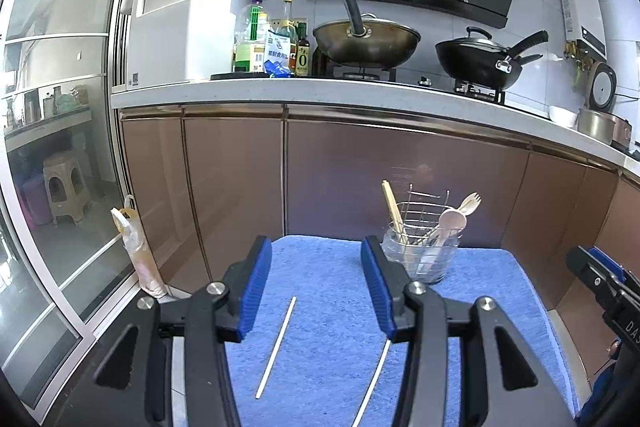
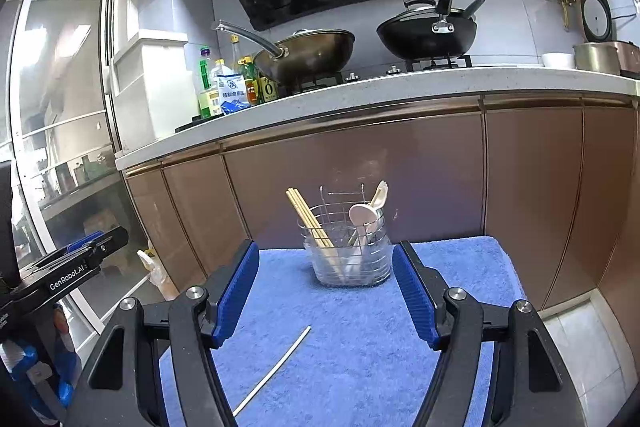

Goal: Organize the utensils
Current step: 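Move both tools down toward the two chopsticks on the towel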

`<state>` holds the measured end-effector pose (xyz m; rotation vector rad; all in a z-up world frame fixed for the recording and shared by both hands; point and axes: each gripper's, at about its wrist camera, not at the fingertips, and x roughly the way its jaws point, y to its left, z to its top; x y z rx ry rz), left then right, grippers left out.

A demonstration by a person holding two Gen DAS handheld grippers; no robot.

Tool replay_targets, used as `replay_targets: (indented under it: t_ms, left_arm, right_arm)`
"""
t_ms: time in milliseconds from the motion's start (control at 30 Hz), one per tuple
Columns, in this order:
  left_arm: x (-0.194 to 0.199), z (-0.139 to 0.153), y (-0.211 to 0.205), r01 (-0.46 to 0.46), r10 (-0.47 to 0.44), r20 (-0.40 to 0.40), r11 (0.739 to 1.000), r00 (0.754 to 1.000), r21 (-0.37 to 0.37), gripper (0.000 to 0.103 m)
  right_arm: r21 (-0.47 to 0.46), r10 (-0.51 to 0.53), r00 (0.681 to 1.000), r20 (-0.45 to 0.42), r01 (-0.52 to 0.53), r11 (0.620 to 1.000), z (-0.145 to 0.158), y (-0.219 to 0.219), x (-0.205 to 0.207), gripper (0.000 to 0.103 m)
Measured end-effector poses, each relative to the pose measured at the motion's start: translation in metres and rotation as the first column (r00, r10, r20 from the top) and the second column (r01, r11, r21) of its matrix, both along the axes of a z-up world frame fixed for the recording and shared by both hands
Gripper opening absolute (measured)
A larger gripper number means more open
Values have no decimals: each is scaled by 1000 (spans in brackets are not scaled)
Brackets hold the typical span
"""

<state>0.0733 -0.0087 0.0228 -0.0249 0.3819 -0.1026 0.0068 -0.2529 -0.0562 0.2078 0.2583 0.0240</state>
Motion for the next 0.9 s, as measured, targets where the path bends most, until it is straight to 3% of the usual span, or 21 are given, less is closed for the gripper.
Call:
replay_targets:
  t_ms: [200, 567, 900]
  left_arm:
    - [0, -3, 4, -15, 15, -1, 1000, 1000, 1, 52]
    - [7, -10, 3, -15, 16, -23, 999, 1000, 29, 52]
    - [5, -12, 3, -27, 26, 10, 999, 1000, 45, 52]
  right_arm:
    - [-7, -2, 1000, -7, 2, 1000, -3, 0, -2, 69]
    - [5, -5, 999, -49, 5, 1000, -14, -5, 2, 69]
    - [5, -2, 998, -61, 3, 1000, -18, -5, 2, 69]
